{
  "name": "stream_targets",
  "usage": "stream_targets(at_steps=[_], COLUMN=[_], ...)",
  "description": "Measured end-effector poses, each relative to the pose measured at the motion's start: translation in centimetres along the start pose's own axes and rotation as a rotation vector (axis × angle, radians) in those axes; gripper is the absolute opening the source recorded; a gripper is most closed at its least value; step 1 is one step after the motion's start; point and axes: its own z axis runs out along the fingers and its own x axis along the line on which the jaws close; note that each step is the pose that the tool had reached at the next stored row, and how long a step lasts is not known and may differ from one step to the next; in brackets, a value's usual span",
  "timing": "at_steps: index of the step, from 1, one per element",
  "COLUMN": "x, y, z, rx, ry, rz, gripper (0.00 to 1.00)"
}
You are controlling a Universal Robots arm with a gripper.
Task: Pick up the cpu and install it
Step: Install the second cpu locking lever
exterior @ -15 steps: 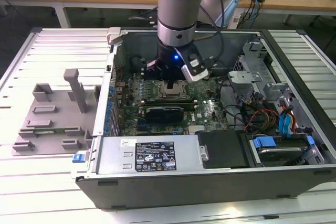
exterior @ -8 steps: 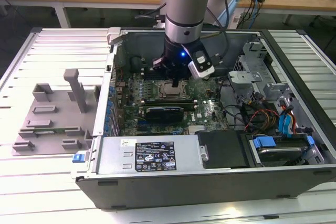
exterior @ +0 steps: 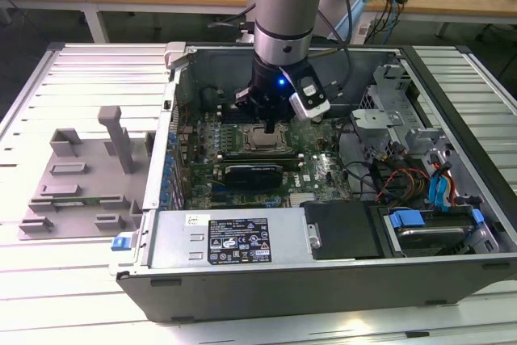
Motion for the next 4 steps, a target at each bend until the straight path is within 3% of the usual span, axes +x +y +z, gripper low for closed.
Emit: stream_targets(at_steps=[4], x=[0.00], y=[0.00], z=[0.00], rx=[0.0013], ry=[0.0000], rz=[0.000], gripper=[0.11])
